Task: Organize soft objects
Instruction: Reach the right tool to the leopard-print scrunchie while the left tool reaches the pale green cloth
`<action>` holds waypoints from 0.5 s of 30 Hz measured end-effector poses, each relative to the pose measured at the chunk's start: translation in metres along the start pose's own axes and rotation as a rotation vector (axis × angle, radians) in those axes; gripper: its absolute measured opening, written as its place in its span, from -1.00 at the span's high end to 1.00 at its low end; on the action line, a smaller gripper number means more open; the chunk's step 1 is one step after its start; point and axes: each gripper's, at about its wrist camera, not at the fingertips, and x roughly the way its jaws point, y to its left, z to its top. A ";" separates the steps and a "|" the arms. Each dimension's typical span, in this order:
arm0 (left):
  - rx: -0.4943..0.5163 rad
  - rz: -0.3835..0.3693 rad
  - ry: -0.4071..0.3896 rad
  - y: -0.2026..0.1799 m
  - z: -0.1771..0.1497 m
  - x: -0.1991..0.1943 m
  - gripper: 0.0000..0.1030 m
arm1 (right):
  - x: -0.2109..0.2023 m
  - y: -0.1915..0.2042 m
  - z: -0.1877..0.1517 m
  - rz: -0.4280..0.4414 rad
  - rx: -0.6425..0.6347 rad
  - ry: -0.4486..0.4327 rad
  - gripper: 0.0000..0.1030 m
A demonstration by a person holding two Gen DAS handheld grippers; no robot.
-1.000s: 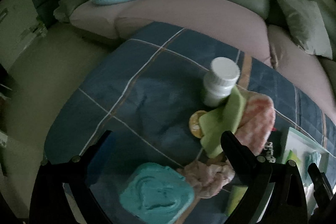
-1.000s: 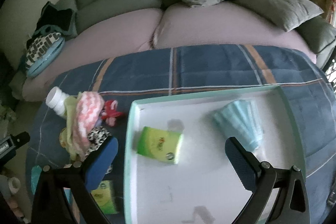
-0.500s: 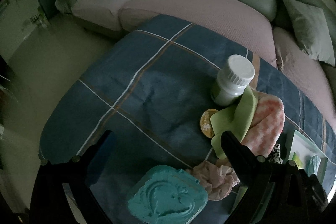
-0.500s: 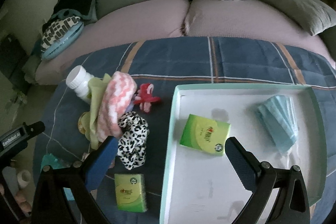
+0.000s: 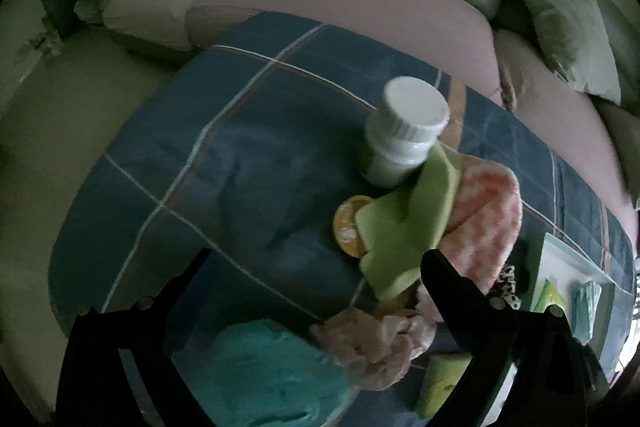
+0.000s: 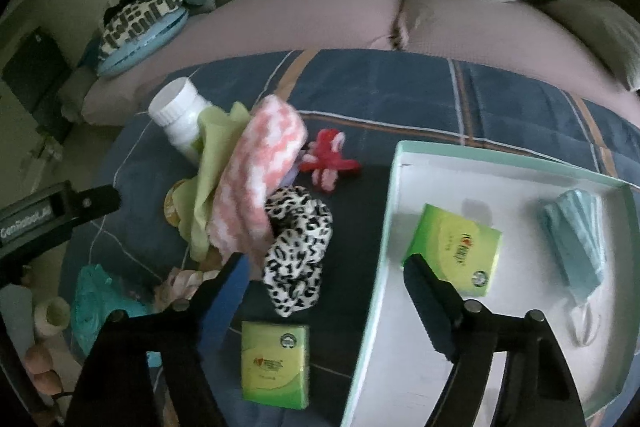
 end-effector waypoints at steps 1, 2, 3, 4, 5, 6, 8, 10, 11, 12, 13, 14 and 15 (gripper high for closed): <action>0.002 -0.006 -0.004 -0.003 0.001 0.001 -0.94 | 0.002 0.001 0.000 0.003 0.000 0.003 -0.41; -0.001 -0.008 -0.008 -0.003 0.002 0.002 -0.94 | 0.004 0.002 0.000 0.011 -0.001 0.007 -0.36; -0.008 -0.012 -0.017 -0.004 0.002 0.003 -0.94 | 0.006 0.003 0.000 0.020 -0.002 0.009 -0.30; -0.015 -0.021 -0.025 -0.005 0.004 0.003 -0.94 | 0.008 0.004 0.000 0.026 -0.003 0.011 -0.24; -0.017 -0.032 -0.031 -0.006 0.004 0.004 -0.94 | 0.010 0.005 0.000 0.033 -0.006 0.013 -0.15; -0.018 -0.045 -0.038 -0.009 0.005 0.004 -0.94 | 0.013 0.006 0.001 0.036 -0.010 0.014 -0.09; -0.021 -0.060 -0.050 -0.012 0.006 0.003 -0.94 | 0.016 0.008 0.000 0.031 -0.017 0.018 0.00; -0.026 -0.081 -0.060 -0.017 0.007 0.004 -0.95 | 0.020 0.007 0.001 0.034 -0.015 0.022 0.09; -0.027 -0.089 -0.061 -0.018 0.008 0.005 -0.95 | 0.021 0.007 0.001 0.041 -0.011 0.024 0.14; -0.026 -0.097 -0.060 -0.020 0.009 0.006 -0.95 | 0.023 0.006 0.001 0.045 -0.006 0.026 0.19; -0.024 -0.098 -0.057 -0.021 0.010 0.007 -0.95 | 0.024 0.004 0.001 0.049 0.001 0.028 0.21; -0.021 -0.096 -0.054 -0.022 0.011 0.008 -0.95 | 0.025 0.003 0.001 0.055 0.006 0.030 0.25; -0.020 -0.087 -0.054 -0.023 0.012 0.009 -0.95 | 0.027 0.001 0.001 0.066 0.014 0.033 0.28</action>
